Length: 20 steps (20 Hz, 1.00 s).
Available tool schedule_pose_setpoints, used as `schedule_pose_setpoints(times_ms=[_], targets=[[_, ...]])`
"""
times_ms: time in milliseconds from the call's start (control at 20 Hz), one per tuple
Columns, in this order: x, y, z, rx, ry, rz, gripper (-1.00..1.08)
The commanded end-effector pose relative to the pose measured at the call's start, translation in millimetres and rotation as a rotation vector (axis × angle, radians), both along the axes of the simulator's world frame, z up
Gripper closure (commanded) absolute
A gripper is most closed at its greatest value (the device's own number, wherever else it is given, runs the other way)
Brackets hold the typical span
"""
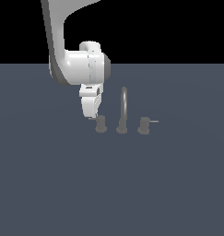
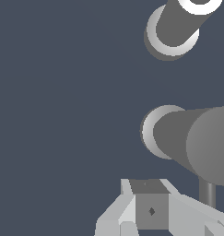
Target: Turn on the faucet by rotating a designated handle.
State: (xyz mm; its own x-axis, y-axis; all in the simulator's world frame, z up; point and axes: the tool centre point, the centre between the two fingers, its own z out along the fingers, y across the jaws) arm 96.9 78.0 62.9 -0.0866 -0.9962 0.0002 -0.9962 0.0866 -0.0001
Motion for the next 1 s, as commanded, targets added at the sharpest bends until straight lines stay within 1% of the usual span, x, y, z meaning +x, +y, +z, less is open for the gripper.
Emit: schedule_pose_setpoints(times_ms=[0, 300, 350, 400, 950], targets=[[-6, 5, 0, 0.000, 0.000, 0.001, 1.08], [-24, 16, 0, 0.000, 0.000, 0.001, 1.08], [-24, 16, 0, 0.000, 0.000, 0.001, 1.08], [-17, 11, 0, 0.000, -0.008, -0.004, 1.08], [-51, 11, 0, 0.000, -0.003, -0.001, 1.08]])
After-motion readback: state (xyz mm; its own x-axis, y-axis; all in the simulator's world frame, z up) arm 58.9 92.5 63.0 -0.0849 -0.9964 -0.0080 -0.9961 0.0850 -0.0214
